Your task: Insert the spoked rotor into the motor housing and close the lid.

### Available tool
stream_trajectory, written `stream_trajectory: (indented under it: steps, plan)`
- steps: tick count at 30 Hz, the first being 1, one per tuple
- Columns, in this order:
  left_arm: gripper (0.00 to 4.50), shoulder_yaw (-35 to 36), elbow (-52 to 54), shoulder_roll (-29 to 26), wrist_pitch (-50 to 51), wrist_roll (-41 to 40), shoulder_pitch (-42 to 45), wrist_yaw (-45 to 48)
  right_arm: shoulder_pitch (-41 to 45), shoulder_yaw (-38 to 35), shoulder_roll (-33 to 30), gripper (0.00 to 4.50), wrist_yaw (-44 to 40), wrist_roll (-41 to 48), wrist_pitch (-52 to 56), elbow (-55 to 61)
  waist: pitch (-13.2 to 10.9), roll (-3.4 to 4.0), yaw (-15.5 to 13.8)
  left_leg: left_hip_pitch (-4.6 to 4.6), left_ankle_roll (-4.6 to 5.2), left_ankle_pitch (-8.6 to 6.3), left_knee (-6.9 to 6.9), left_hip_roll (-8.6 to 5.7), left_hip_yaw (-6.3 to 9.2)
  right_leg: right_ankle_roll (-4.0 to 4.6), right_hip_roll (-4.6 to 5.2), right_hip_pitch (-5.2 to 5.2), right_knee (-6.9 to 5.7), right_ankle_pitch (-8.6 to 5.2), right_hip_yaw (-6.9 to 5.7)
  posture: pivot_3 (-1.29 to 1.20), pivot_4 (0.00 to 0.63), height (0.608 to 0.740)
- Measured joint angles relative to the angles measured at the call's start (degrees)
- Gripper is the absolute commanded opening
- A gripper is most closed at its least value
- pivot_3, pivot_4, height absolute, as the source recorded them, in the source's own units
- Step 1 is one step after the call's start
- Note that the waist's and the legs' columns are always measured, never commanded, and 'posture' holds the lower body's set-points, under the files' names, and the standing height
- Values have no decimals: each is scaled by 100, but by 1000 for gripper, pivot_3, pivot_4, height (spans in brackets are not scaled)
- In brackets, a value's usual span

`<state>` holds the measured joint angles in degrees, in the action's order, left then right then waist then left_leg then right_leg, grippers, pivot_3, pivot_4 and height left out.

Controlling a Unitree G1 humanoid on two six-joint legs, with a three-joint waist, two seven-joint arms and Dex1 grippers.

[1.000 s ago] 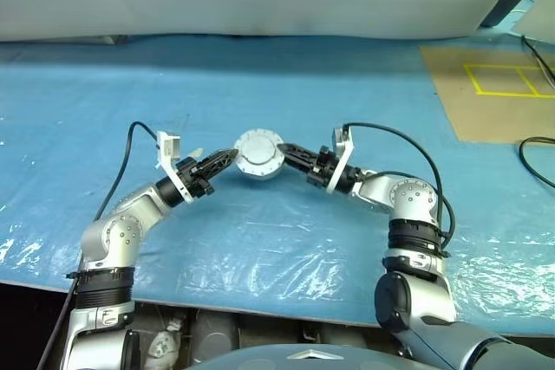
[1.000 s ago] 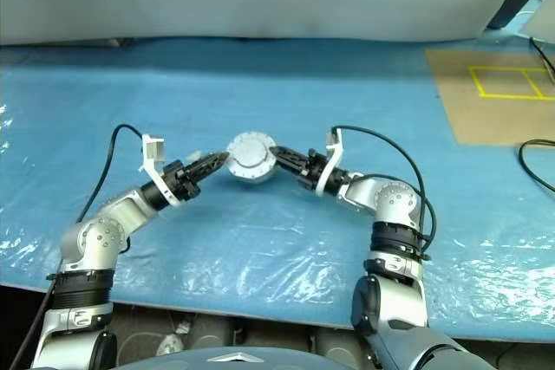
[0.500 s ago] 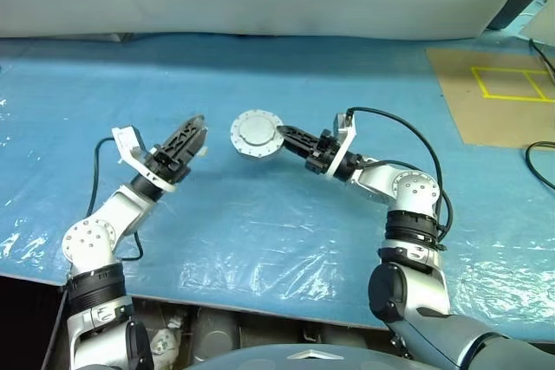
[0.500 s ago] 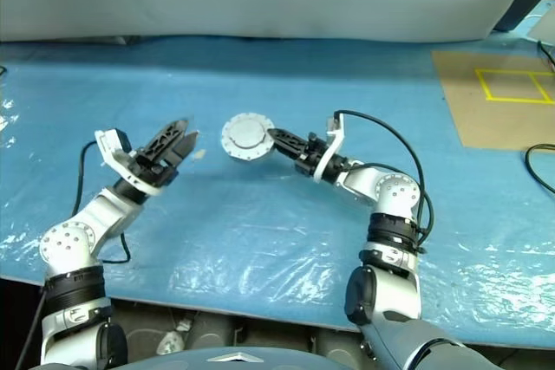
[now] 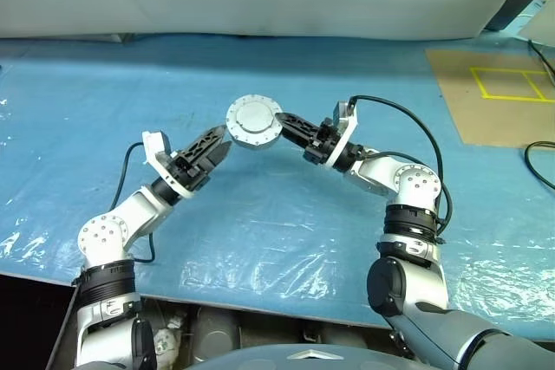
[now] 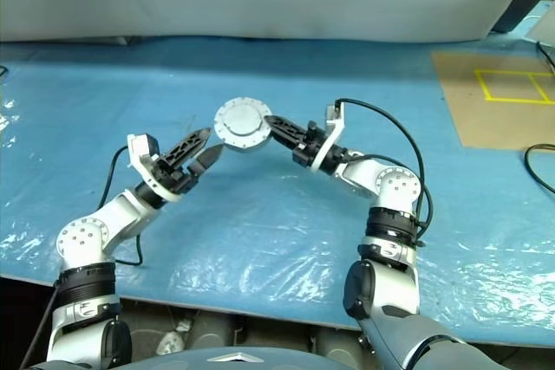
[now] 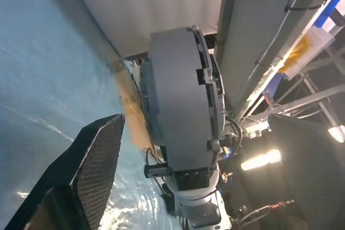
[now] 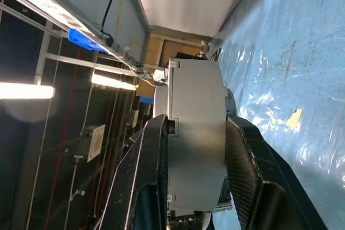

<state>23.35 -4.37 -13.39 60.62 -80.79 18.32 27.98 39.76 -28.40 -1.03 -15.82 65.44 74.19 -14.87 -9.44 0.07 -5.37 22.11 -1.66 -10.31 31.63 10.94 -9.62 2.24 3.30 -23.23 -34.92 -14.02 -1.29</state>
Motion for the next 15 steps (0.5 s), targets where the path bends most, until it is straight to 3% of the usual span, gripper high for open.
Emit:
stream_trajectory:
  steps: [15]
  plan:
    - [4487, -471, -851, 451, -510, 805, 883, 177, -54, 243, -54, 1135, 19, 0, -98, 32, 0, 0, -12, 17, 1, 0, 53, -5, 27, -13, 2, 8, -21, 8, -2, 0, 150, 740]
